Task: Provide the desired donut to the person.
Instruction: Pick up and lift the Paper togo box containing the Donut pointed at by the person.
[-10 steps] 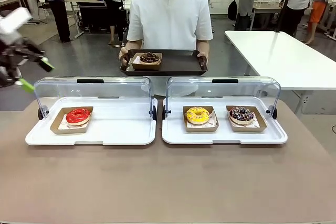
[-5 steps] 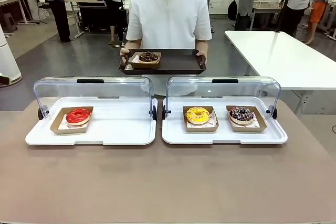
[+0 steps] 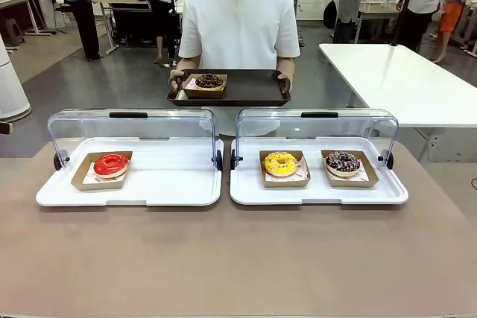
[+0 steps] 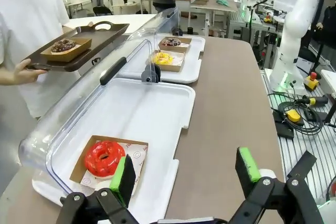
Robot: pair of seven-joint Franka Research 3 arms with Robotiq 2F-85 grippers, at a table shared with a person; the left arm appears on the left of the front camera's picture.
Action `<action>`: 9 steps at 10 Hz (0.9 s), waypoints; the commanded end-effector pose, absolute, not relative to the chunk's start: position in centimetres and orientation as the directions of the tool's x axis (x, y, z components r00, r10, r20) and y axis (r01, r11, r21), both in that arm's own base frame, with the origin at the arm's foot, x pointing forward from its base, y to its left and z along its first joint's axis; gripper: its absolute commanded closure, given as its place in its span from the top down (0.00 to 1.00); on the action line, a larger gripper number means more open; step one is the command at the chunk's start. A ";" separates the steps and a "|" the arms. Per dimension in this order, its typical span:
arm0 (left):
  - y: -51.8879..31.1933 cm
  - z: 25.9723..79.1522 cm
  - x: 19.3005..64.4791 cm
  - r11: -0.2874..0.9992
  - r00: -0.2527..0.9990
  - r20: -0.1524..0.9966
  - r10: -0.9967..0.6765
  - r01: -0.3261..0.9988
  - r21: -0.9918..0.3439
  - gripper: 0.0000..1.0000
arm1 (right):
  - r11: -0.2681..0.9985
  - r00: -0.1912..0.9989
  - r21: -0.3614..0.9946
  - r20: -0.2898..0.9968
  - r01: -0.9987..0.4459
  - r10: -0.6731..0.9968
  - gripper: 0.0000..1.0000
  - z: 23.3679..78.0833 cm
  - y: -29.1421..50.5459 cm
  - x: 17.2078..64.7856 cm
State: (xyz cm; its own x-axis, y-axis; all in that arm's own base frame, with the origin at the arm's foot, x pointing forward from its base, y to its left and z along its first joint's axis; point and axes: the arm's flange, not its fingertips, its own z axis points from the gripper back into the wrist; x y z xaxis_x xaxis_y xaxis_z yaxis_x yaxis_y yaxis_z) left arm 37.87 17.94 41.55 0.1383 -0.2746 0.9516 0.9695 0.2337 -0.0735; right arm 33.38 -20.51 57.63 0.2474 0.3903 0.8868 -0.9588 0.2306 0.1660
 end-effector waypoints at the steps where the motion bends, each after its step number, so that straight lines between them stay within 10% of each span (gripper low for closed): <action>1: 18.0 42.1 37.3 0.225 0.106 0.957 -0.270 0.973 -0.044 1.00 | 0.223 0.236 0.159 0.893 -0.962 0.383 1.00 57.6 -20.4 33.4; 9: 18.1 41.7 37.7 0.235 0.138 0.952 -0.273 0.969 -0.073 1.00 | 0.223 0.236 0.159 0.893 -0.962 0.383 1.00 57.6 -20.4 33.4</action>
State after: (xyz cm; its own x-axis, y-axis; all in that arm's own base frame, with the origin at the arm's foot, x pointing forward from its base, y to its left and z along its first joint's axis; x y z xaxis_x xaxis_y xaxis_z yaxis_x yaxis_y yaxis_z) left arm 37.80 18.02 41.61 0.1439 -0.2794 0.9493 0.9693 0.2332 -0.0783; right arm 33.39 -20.50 57.63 0.2473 0.3905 0.8868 -0.9589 0.2302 0.1660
